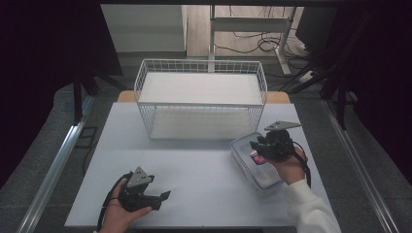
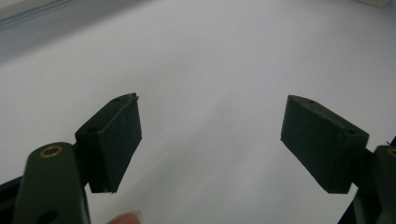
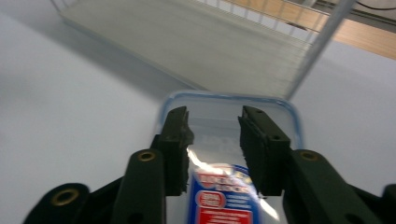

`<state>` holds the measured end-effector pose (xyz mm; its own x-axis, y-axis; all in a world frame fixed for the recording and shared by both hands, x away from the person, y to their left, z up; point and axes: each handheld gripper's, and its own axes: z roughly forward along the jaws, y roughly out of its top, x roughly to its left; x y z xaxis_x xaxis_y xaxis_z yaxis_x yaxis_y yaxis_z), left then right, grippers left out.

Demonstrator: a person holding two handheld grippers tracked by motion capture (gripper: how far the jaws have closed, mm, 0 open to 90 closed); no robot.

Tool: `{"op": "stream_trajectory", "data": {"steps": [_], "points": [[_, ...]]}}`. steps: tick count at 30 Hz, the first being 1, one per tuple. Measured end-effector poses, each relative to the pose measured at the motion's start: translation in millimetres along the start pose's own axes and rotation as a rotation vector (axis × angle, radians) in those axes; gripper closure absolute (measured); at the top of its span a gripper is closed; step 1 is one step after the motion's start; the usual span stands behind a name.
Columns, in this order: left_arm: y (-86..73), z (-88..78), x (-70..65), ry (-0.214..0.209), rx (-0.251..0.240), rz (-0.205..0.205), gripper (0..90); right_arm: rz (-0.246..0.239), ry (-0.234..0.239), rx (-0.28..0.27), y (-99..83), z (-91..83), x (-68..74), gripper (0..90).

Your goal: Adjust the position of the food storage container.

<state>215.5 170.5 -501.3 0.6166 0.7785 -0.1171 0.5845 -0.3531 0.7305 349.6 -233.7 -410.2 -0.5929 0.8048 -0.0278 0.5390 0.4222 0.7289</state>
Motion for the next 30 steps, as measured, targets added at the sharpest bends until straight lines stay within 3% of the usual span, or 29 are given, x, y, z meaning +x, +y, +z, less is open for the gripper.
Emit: {"op": "stream_trajectory", "data": {"steps": [6, 14, 19, 22, 25, 30], "points": [[-0.4, 1.4, -0.9, -0.006, 0.003, 0.005, 20.3, 0.030, -0.066, 0.050, -4.0, 7.3, -37.1, 83.8], [-0.6, 3.2, 0.4, -0.012, 0.007, -0.002, 20.3, 0.073, -0.108, 0.101, -6.1, 25.2, -75.1, 89.0], [-1.2, 3.7, 1.0, -0.011, 0.012, -0.002, 20.3, 0.077, -0.107, 0.149, -9.0, 39.5, -80.2, 89.1], [-1.6, 3.1, 1.5, -0.009, 0.011, -0.003, 20.3, 0.051, -0.098, 0.201, -12.3, 52.1, -77.7, 89.1], [-1.7, 2.6, 1.4, -0.010, 0.009, -0.003, 20.3, 0.031, -0.080, 0.214, -12.6, 56.2, -73.7, 89.2], [-1.1, 2.4, 0.8, -0.011, 0.008, 0.000, 20.3, 0.009, -0.094, 0.214, -12.3, 55.2, -70.6, 89.3]]}}
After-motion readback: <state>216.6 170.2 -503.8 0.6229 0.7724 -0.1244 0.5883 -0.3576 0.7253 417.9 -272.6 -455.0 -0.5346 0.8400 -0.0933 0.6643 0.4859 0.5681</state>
